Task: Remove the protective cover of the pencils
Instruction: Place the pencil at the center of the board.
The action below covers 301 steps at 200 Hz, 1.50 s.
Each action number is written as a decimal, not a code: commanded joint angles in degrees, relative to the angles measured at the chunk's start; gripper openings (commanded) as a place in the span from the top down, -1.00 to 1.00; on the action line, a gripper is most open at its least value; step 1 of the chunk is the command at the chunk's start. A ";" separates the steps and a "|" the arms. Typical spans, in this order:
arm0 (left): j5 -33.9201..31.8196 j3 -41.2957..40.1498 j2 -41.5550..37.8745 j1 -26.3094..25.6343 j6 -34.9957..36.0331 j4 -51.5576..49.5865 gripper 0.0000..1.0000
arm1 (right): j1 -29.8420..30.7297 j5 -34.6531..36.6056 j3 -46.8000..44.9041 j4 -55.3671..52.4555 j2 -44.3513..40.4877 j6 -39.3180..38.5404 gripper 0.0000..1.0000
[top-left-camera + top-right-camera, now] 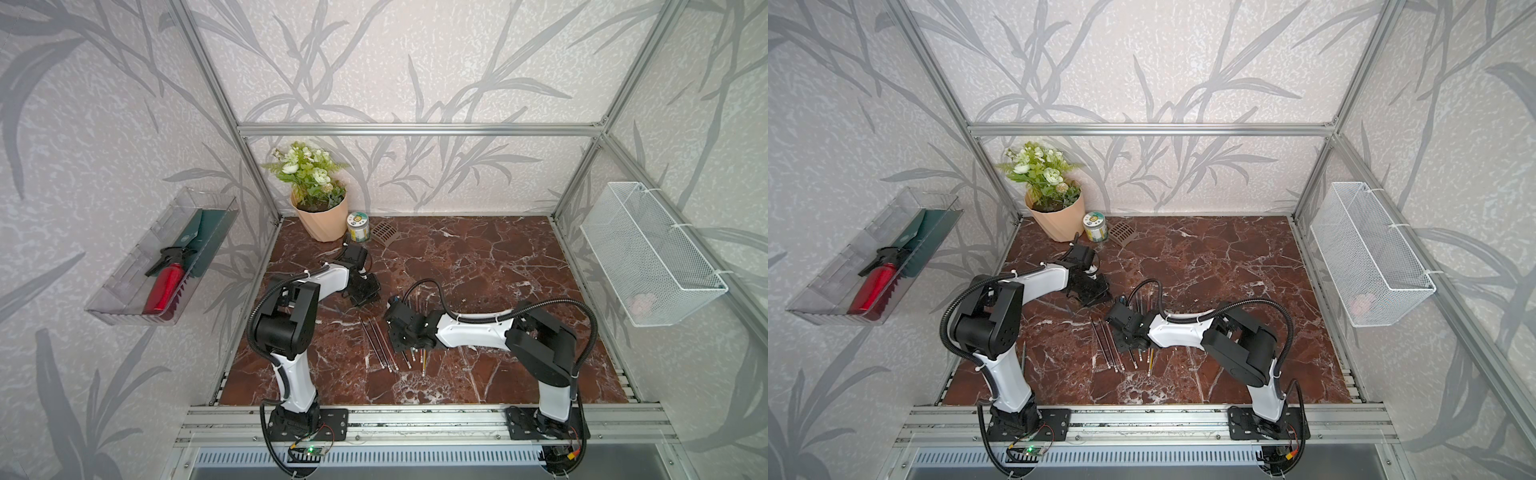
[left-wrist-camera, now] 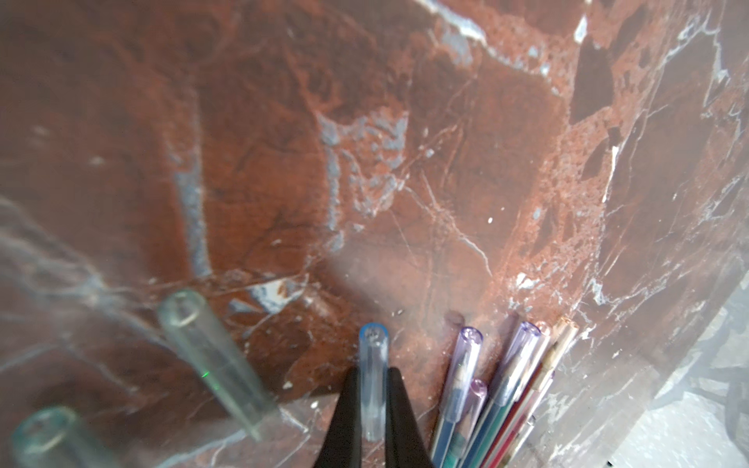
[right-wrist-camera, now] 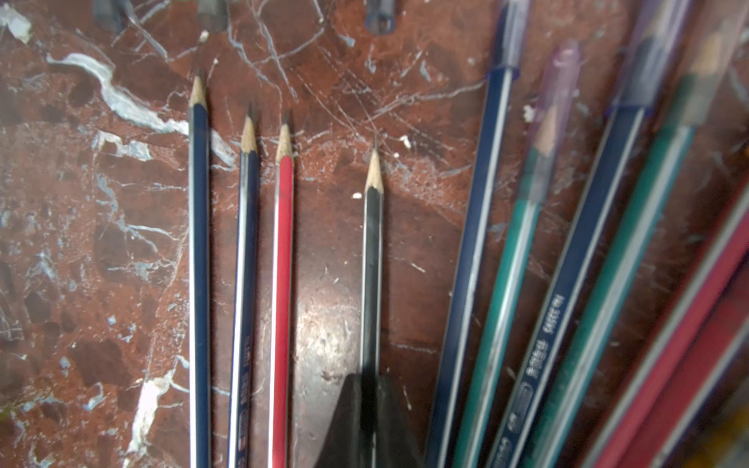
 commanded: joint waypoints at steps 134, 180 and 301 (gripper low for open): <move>-7.83 1.12 -0.35 1.17 2.08 -4.00 0.99 | 2.15 0.62 2.71 -3.01 -0.67 3.15 0.82; -8.21 1.11 -0.47 1.17 1.88 -4.52 0.93 | 2.25 0.35 2.81 -2.90 -1.71 2.67 0.59; -7.86 -0.15 -2.39 1.16 1.55 -4.04 0.78 | 0.71 10.69 -1.00 -5.61 -10.28 0.08 0.42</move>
